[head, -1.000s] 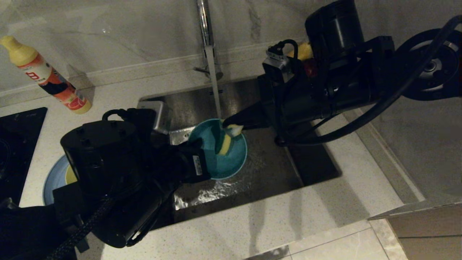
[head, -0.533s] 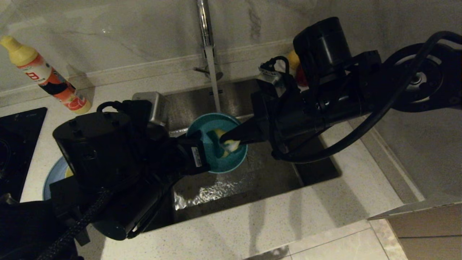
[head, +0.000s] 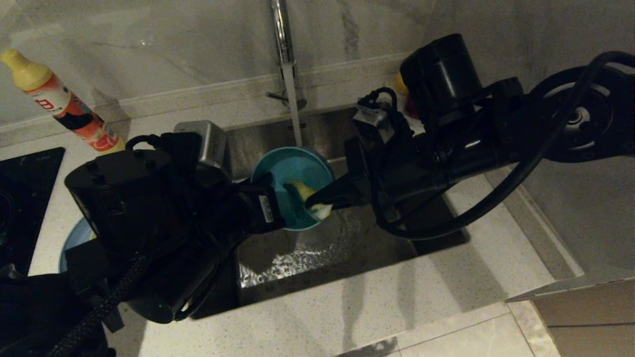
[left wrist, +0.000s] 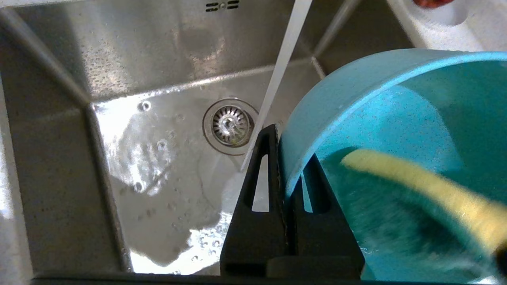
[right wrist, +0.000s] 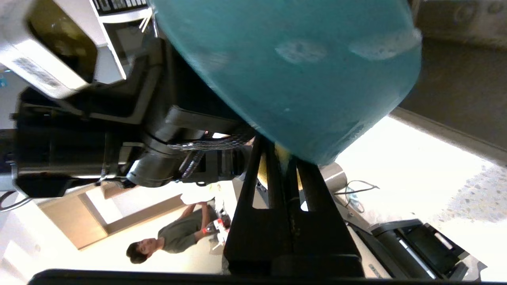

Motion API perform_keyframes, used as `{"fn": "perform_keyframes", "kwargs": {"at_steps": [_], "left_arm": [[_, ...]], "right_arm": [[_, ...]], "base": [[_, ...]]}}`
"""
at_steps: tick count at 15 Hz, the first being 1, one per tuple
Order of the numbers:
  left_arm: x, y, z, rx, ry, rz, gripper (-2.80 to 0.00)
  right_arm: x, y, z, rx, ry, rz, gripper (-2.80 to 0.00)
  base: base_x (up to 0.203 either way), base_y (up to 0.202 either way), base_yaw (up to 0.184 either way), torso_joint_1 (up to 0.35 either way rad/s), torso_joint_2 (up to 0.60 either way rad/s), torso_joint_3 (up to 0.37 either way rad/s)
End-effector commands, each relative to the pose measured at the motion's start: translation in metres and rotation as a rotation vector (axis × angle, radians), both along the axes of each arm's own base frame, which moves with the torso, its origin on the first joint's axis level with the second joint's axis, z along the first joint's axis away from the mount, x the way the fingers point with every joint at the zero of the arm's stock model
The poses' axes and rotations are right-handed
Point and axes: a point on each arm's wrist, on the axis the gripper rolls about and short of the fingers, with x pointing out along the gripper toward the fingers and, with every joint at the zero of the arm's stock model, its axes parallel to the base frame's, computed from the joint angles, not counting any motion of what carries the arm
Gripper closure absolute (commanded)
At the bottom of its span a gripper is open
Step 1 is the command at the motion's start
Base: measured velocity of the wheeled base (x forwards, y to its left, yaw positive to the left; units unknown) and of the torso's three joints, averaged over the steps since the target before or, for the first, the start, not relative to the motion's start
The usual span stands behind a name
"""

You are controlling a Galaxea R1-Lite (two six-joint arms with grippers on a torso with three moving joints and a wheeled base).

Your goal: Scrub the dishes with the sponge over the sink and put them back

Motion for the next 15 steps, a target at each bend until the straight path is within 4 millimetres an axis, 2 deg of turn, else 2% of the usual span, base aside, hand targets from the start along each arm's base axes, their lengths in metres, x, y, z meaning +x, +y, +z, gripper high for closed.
{"fn": "perform_keyframes", "kwargs": {"at_steps": [1, 5, 10, 15], "left_arm": [[0.0, 0.0, -0.003, 0.01, 0.006, 0.004, 0.0], [0.0, 0.0, -0.007, 0.02, 0.016, 0.004, 0.0], [-0.001, 0.001, -0.005, 0.021, 0.008, 0.006, 0.0], [0.0, 0.0, -0.016, 0.041, 0.041, 0.009, 0.0]], "right_arm": [[-0.003, -0.005, 0.008, 0.017, -0.014, -0.006, 0.0], [-0.001, -0.011, 0.02, 0.045, -0.046, -0.022, 0.0], [0.001, -0.018, 0.025, 0.054, -0.057, -0.043, 0.0], [-0.006, -0.026, 0.035, 0.071, -0.079, -0.047, 0.0]], "base": [[0.0, 0.0, 0.0, 0.0, 0.0, 0.0], [0.0, 0.0, 0.0, 0.0, 0.0, 0.0], [0.0, 0.0, 0.0, 0.0, 0.0, 0.0], [0.0, 0.0, 0.0, 0.0, 0.0, 0.0]]}}
